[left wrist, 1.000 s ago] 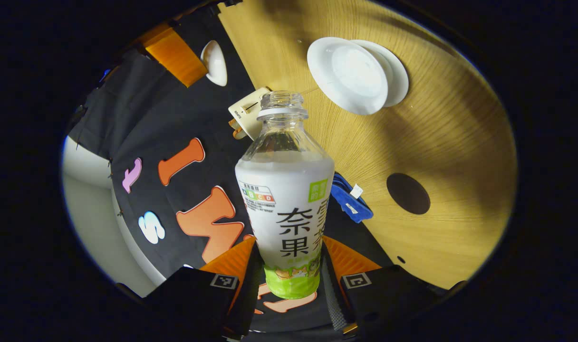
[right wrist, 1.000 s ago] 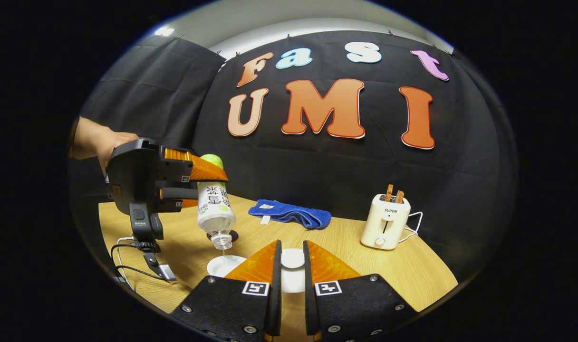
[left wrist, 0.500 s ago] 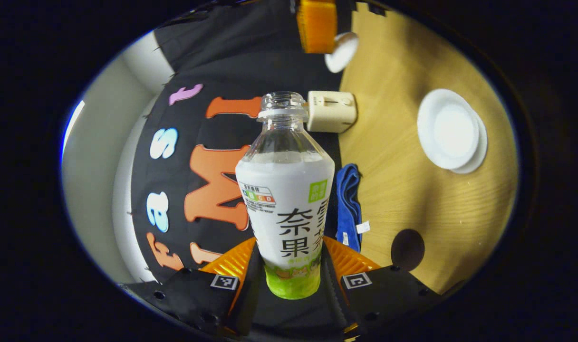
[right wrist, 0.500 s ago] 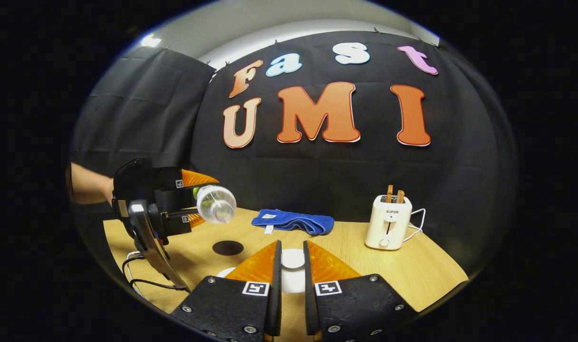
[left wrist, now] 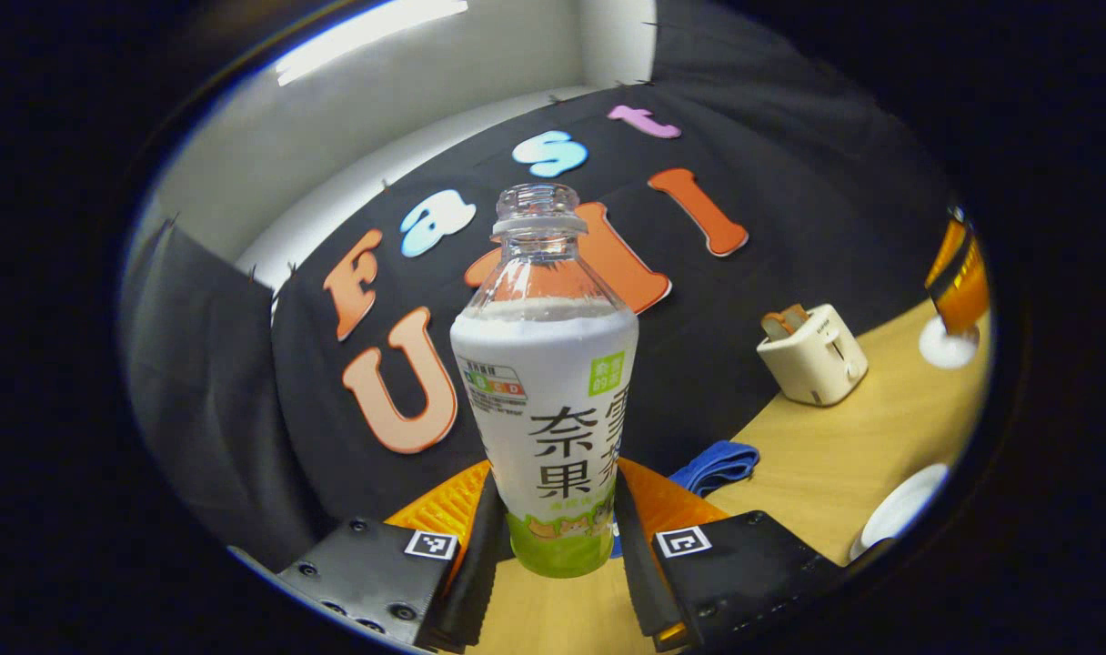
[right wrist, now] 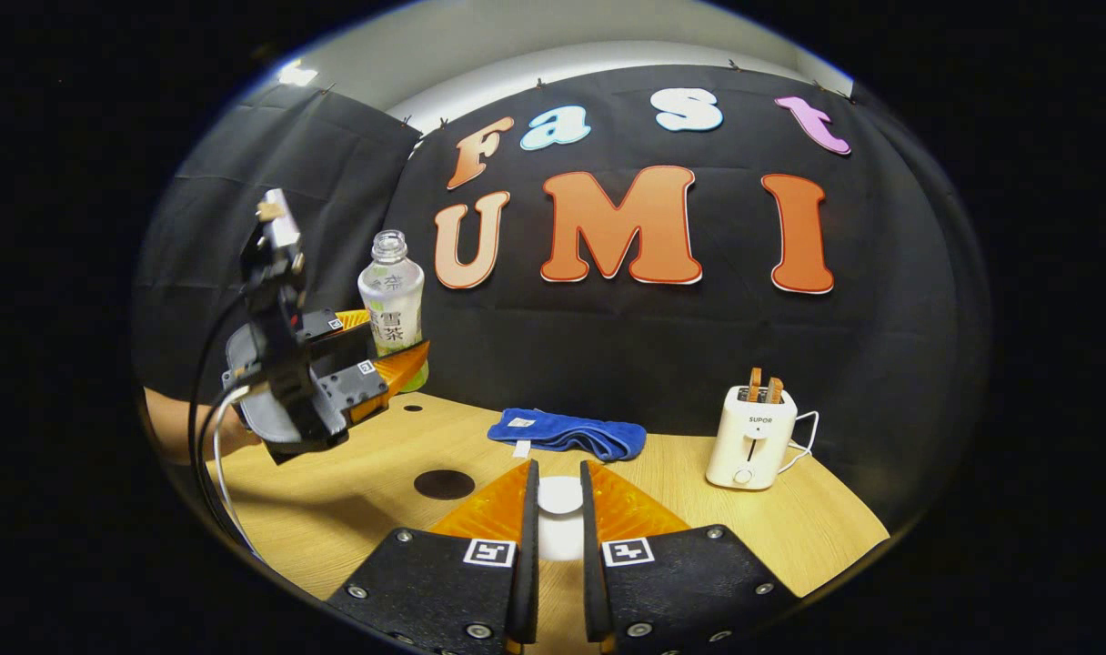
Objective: Open the teacup lid with one hand, grasp the water bottle and pour water into the teacup with the other hand; after pouring, place the water bottle on the coaster and then close the teacup lid.
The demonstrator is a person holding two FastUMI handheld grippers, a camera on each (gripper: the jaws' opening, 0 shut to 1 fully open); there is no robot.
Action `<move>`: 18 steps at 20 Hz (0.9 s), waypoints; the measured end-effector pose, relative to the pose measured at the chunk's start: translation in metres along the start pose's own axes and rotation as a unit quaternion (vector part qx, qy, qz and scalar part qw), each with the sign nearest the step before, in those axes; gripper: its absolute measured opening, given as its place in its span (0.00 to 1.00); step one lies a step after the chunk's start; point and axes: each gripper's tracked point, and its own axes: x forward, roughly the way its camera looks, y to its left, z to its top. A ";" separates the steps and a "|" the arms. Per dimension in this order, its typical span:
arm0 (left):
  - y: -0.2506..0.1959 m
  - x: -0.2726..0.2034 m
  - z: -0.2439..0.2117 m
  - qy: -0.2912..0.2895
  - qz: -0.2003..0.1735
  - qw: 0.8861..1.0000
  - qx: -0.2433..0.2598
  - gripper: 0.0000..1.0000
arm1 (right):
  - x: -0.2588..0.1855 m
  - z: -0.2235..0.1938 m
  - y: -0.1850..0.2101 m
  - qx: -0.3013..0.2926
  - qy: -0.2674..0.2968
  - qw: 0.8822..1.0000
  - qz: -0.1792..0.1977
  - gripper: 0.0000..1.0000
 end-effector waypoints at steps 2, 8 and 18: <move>0.005 0.007 -0.016 0.026 0.010 0.997 -0.074 0.64 | 0.003 -0.002 0.003 -0.001 0.003 1.000 0.003 0.21; 0.006 0.023 -0.026 0.110 0.011 0.973 -0.203 0.65 | 0.009 -0.009 0.016 0.003 0.010 1.000 0.016 0.20; -0.005 0.004 -0.018 0.227 -0.023 0.936 -0.268 0.63 | 0.018 -0.031 0.038 -0.006 0.040 0.998 0.039 0.21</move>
